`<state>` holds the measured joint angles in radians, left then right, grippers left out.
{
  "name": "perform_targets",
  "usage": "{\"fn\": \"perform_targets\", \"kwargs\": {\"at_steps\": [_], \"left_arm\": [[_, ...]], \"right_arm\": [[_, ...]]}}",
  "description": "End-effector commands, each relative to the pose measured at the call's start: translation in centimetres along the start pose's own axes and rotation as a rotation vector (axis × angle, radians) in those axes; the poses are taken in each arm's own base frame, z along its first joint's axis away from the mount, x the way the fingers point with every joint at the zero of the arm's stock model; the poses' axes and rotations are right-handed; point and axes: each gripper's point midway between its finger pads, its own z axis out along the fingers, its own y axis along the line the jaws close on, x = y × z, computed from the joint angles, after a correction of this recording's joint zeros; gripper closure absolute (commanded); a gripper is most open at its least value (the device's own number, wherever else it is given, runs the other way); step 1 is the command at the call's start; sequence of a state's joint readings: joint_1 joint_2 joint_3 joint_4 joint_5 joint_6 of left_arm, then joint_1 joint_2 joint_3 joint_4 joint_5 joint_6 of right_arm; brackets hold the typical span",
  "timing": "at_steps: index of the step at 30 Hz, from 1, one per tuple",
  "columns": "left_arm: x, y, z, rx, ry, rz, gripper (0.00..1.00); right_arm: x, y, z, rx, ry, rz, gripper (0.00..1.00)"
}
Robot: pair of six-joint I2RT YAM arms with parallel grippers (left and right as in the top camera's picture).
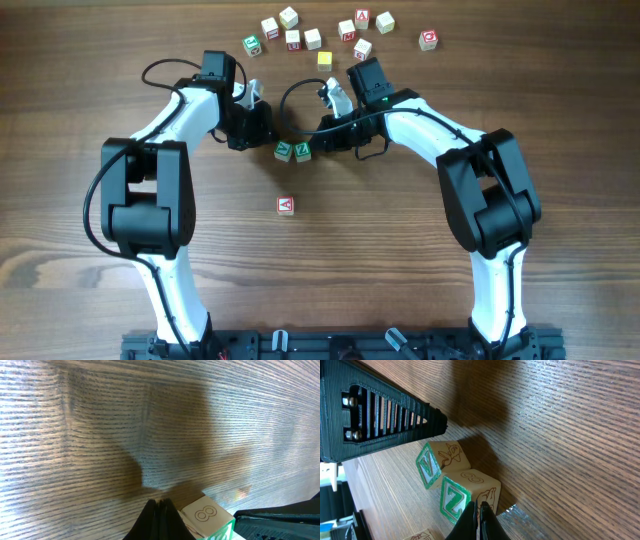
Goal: Form a circle
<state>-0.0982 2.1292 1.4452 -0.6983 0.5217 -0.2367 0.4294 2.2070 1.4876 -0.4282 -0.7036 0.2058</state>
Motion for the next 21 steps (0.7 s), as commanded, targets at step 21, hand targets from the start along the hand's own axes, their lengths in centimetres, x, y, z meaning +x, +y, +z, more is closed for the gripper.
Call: {"fn": "perform_targets", "kwargs": {"at_steps": [21], "left_arm": [[0.27, -0.22, 0.63, 0.029, 0.015, 0.024, 0.96]], "right_arm": [[0.48, -0.16, 0.51, -0.021, 0.014, -0.014, 0.95]]}}
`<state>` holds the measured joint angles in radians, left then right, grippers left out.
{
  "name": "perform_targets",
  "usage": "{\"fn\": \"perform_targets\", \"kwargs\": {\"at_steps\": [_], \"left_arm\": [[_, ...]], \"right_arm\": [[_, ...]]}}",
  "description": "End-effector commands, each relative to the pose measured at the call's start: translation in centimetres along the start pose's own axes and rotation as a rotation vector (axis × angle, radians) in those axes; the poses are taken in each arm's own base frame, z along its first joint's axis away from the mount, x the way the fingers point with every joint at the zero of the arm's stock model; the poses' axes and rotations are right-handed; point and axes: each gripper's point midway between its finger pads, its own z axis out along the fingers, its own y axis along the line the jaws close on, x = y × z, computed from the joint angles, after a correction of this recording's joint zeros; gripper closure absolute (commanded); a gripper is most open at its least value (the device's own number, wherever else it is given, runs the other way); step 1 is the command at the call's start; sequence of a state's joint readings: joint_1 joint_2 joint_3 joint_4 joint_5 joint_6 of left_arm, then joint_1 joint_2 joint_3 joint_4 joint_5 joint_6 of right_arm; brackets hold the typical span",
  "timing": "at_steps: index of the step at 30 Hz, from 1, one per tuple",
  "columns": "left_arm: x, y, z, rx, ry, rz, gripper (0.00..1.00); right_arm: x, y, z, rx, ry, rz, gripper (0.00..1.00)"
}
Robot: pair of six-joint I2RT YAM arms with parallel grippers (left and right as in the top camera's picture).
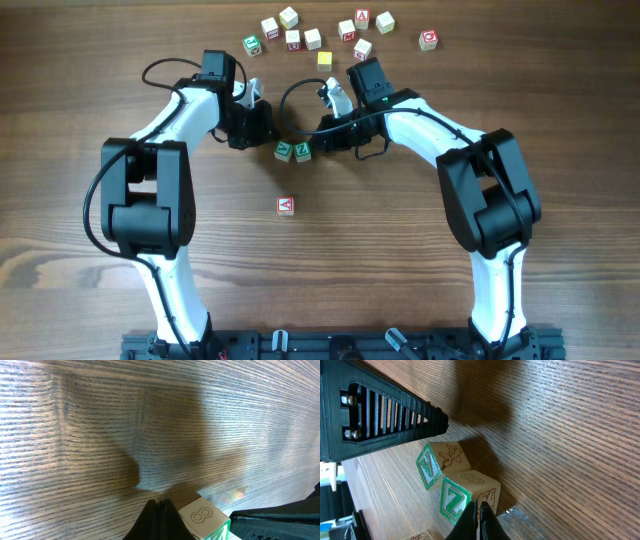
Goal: Form a circle
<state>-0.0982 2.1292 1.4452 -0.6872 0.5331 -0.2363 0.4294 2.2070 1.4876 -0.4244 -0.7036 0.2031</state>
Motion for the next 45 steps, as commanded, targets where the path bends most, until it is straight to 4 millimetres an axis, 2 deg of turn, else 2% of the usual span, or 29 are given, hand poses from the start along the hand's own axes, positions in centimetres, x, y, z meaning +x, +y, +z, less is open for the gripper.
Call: {"fn": "perform_targets", "kwargs": {"at_steps": [1, 45], "left_arm": [[0.45, 0.05, 0.63, 0.015, 0.021, 0.018, 0.96], [0.23, -0.62, 0.61, 0.052, 0.015, 0.031, 0.96]], "right_arm": [[0.55, -0.17, 0.50, -0.020, 0.016, -0.009, 0.95], [0.56, -0.18, 0.51, -0.020, 0.017, -0.009, 0.95]]}}
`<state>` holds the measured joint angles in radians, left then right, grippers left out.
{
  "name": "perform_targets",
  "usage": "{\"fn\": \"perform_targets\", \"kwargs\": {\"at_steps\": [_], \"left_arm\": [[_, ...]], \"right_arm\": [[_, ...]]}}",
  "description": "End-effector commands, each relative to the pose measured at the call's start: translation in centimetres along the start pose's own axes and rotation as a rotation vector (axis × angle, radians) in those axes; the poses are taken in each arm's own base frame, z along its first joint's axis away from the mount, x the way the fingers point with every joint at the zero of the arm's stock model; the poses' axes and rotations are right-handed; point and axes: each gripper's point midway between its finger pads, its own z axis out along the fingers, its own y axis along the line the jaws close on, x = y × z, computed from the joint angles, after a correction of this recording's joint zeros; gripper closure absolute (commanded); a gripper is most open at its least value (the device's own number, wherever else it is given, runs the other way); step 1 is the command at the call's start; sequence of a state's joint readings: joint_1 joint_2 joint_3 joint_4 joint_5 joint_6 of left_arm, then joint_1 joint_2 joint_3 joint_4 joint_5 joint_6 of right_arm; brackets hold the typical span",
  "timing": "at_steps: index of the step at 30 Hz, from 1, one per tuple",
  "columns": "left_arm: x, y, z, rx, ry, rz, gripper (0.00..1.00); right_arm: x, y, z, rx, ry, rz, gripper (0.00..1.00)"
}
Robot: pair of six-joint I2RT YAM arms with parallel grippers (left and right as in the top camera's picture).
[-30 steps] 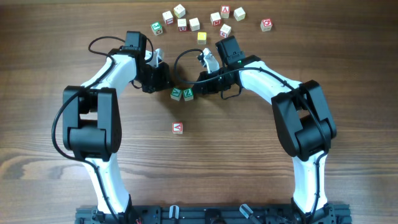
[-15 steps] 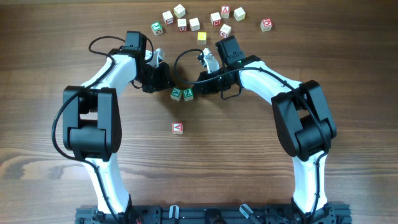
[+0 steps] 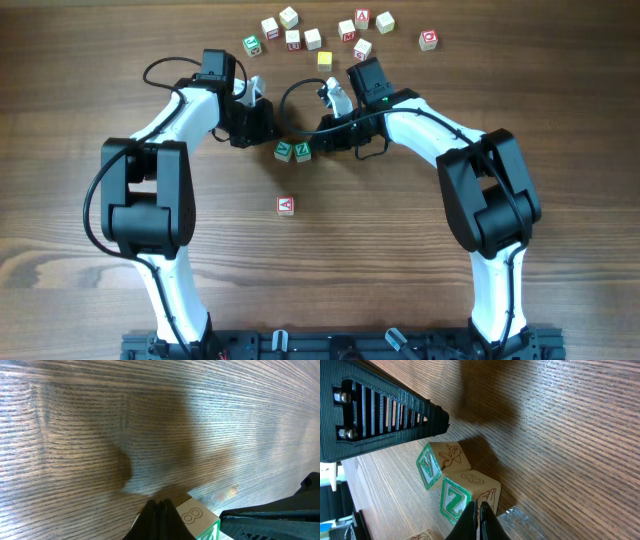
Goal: Form a circle
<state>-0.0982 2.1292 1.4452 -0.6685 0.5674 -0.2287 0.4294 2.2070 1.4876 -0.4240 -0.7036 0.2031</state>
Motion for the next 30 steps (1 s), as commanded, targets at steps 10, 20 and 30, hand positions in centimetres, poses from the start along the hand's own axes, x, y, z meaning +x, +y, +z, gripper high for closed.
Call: {"fn": "perform_targets", "kwargs": {"at_steps": [10, 20, 30], "left_arm": [[0.54, 0.13, 0.64, 0.011, 0.024, 0.010, 0.96], [0.90, -0.50, 1.02, 0.014, 0.034, 0.026, 0.96], [0.72, -0.30, 0.99, 0.004, 0.026, 0.027, 0.96]], "right_arm": [[0.52, -0.42, 0.51, -0.006, 0.014, -0.005, 0.95], [0.52, -0.42, 0.51, -0.006, 0.014, -0.005, 0.95], [0.52, -0.42, 0.51, -0.006, 0.014, -0.005, 0.95]]}}
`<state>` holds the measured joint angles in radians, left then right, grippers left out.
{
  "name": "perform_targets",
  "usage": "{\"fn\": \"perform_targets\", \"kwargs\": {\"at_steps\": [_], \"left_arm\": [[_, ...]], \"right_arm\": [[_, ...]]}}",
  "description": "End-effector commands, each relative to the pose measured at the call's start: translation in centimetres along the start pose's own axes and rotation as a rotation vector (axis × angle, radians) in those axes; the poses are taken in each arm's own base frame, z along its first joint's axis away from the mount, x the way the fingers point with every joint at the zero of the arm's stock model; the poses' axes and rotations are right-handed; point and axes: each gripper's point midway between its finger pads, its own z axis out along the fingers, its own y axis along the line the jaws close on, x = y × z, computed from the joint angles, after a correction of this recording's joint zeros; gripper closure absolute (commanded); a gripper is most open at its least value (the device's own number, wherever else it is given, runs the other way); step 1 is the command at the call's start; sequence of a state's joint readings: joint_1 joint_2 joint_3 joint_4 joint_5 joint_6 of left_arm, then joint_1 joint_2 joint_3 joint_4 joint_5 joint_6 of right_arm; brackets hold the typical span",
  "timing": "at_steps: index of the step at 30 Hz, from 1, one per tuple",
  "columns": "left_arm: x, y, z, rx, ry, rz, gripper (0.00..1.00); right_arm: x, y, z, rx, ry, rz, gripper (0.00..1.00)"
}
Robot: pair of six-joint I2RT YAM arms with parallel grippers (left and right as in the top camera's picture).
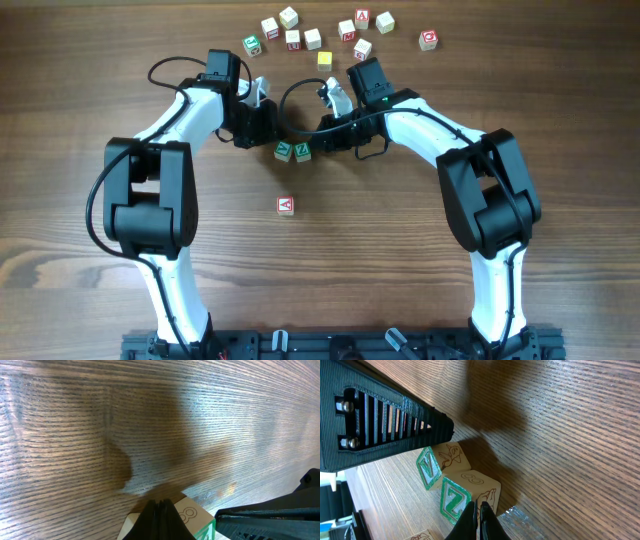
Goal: Form a circle
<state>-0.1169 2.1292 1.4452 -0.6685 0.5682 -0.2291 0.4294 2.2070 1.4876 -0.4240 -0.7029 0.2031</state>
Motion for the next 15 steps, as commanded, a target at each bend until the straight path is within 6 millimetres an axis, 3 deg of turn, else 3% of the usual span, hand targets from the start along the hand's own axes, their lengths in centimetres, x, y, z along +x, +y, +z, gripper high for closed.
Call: {"fn": "perform_targets", "kwargs": {"at_steps": [1, 8, 15], "left_arm": [[0.1, 0.9, 0.5, -0.027, 0.005, 0.010, 0.96], [-1.0, 3.6, -0.6, -0.098, -0.037, -0.034, 0.96], [0.3, 3.0, 0.0, -0.105, 0.007, -0.030, 0.96]], "right_arm": [[0.5, -0.4, 0.5, -0.007, 0.015, -0.005, 0.95], [0.5, -0.4, 0.5, -0.007, 0.015, -0.005, 0.95], [0.5, -0.4, 0.5, -0.007, 0.014, -0.005, 0.95]]}}
